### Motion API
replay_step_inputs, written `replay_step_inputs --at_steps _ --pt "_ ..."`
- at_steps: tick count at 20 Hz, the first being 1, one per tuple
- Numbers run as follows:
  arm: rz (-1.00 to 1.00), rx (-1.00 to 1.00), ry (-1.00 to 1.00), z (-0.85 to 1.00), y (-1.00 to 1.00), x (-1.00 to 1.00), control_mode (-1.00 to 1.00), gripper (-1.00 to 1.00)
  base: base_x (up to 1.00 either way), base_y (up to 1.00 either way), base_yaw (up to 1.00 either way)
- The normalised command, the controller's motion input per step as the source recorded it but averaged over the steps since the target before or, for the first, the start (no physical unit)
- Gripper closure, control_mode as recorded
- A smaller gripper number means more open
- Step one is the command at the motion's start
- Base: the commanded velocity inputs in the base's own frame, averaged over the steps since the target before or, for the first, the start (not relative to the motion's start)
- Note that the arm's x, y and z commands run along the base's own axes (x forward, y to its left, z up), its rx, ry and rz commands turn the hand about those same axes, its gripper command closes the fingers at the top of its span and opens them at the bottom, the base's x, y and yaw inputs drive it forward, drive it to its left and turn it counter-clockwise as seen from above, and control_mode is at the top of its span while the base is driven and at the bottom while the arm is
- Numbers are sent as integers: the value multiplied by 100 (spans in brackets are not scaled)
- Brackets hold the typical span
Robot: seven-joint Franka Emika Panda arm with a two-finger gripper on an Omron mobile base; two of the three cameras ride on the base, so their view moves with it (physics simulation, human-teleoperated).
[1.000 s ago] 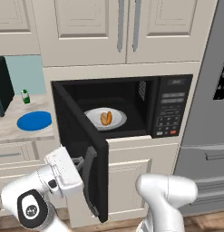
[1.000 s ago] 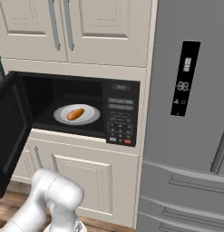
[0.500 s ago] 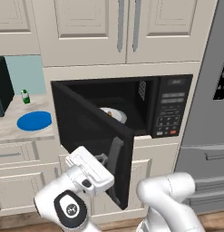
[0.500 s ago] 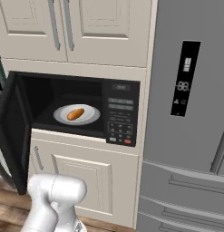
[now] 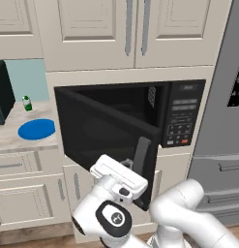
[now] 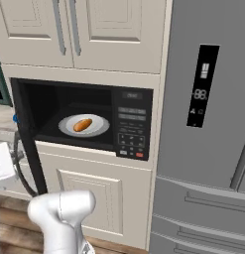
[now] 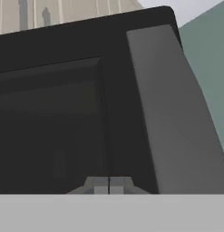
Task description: Pick the hotdog bun from the counter and place it in the microwave. Then turn on the microwave.
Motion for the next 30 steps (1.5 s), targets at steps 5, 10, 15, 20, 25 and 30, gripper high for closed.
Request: replay_step_inputs --at_steps 5,10,15,20,25,30 --pt "15 4 0 11 -46 20 -100 100 0 0 0" --pt "7 13 0 43 -18 43 -100 100 0 0 0" --pt "3 13 4 61 -6 49 -100 100 0 0 0" --pt "1 7 11 47 -1 45 -100 100 0 0 0" --pt "1 1 16 11 -1 46 -100 100 0 0 0" --pt "4 0 14 0 -2 53 -100 100 0 0 0"
